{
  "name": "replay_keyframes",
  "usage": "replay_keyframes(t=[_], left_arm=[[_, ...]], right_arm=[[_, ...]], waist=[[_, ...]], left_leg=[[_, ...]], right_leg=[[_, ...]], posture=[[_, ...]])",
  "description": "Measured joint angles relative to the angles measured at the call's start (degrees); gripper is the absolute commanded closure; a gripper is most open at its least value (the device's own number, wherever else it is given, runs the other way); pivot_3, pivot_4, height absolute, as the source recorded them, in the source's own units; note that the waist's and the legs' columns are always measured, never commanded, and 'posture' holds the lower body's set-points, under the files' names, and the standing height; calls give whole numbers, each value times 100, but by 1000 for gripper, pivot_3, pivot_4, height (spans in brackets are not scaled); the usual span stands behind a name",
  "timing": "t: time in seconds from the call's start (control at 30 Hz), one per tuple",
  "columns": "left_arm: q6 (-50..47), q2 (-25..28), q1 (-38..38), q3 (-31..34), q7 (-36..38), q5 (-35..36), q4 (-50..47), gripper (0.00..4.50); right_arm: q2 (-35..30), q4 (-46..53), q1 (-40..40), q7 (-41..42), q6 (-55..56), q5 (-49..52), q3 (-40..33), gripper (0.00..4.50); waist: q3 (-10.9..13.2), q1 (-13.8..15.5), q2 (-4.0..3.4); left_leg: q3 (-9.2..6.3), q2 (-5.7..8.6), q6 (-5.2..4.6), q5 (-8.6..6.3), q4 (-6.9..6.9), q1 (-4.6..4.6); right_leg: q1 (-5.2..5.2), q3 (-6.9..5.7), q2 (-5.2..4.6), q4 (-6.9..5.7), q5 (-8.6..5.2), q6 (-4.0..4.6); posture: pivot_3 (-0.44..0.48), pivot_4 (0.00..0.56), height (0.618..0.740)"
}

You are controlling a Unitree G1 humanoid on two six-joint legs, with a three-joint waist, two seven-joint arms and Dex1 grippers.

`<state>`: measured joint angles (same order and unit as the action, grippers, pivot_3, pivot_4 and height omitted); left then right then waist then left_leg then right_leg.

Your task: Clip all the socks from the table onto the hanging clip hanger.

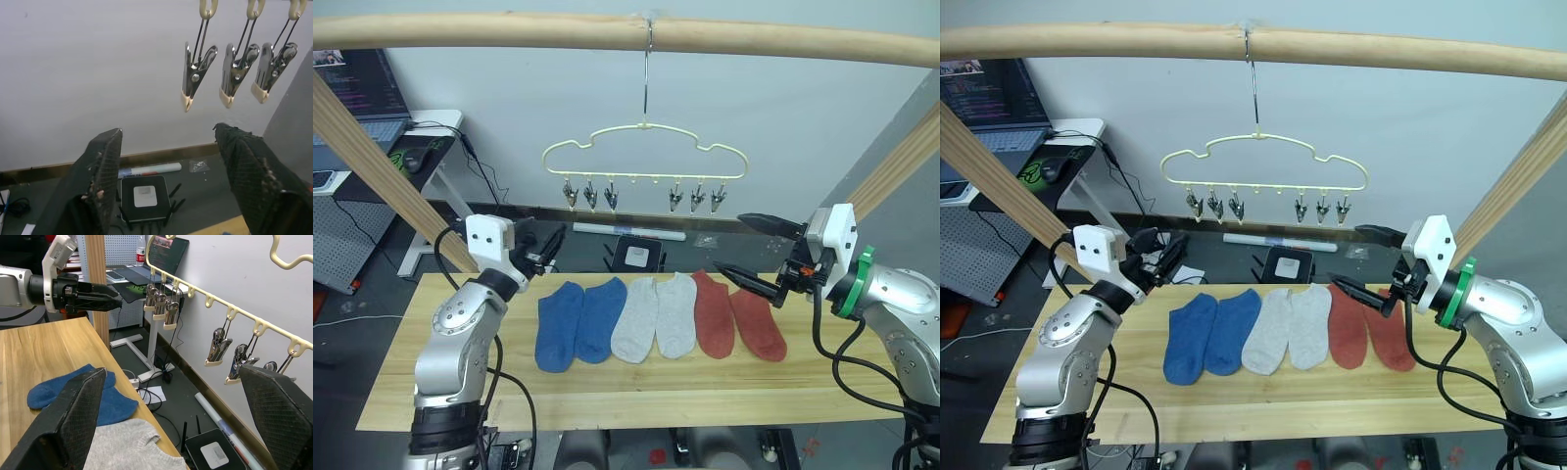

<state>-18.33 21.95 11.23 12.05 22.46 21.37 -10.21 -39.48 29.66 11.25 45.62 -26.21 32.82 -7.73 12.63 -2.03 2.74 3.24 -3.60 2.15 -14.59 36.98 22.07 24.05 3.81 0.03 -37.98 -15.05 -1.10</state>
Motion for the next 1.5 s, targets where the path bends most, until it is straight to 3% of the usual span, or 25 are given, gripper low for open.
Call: replay_keyframes(t=[0.33, 1.07, 1.5], left_arm=[[273, -549, 545, -210, -317, -282, 523, 1154], [617, -587, 1200, -315, -560, -780, 1235, 1154], [324, -598, 1241, -369, -731, -699, 943, 1154]], right_arm=[[9, 15, 160, -1, -1, -2, 15, 0], [12, 9, 363, -12, -1, -5, 106, 0], [-52, -73, 438, 65, -9, -4, 111, 0]], waist=[[0, -50, 1], [0, -137, 1], [0, -140, 1]], left_leg=[[2, 1, 0, 0, 1, 5], [2, 1, 1, 1, 1, 15], [1, 1, 1, 1, 1, 22]], right_leg=[[0, -4, 1, 0, 1, -3], [4, -11, 0, 2, 2, -5], [7, -15, 0, 2, 2, -5]], posture=[[-110, 237, 740], [-116, 219, 740], [-103, 213, 740]])
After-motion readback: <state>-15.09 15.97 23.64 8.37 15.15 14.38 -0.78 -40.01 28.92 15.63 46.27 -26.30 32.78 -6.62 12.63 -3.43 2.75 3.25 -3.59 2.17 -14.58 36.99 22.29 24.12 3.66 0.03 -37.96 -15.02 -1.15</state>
